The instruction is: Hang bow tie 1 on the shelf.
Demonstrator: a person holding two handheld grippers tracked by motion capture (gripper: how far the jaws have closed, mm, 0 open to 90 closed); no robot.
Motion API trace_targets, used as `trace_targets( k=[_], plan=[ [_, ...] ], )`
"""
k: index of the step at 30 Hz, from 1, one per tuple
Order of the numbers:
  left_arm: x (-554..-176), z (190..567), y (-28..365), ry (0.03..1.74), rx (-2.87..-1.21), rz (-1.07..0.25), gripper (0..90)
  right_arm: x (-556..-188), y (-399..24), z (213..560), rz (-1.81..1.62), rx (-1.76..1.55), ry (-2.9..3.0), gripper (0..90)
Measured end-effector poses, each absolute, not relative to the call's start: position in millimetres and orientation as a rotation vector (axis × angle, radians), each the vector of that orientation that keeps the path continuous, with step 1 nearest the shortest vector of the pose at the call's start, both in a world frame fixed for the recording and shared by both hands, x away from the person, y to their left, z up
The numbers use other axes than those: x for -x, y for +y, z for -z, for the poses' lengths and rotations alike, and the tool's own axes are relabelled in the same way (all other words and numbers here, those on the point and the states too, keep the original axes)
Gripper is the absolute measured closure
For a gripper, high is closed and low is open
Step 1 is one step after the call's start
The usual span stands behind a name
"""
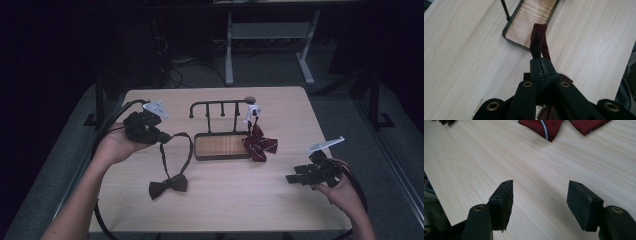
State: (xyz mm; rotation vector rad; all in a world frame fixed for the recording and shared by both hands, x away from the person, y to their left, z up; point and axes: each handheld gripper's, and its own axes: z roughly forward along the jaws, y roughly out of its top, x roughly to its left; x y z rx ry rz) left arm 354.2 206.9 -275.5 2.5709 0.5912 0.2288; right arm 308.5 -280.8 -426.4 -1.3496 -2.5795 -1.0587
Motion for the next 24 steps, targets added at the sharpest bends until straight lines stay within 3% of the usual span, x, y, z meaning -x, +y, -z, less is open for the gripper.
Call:
trace_targets(
  k=[24],
  plan=[
    [-378,252,188,0.603,-2.575,-0.253,89.9,-310,-286,427,1.068,1.356,-2.574,37.9]
  ],
)
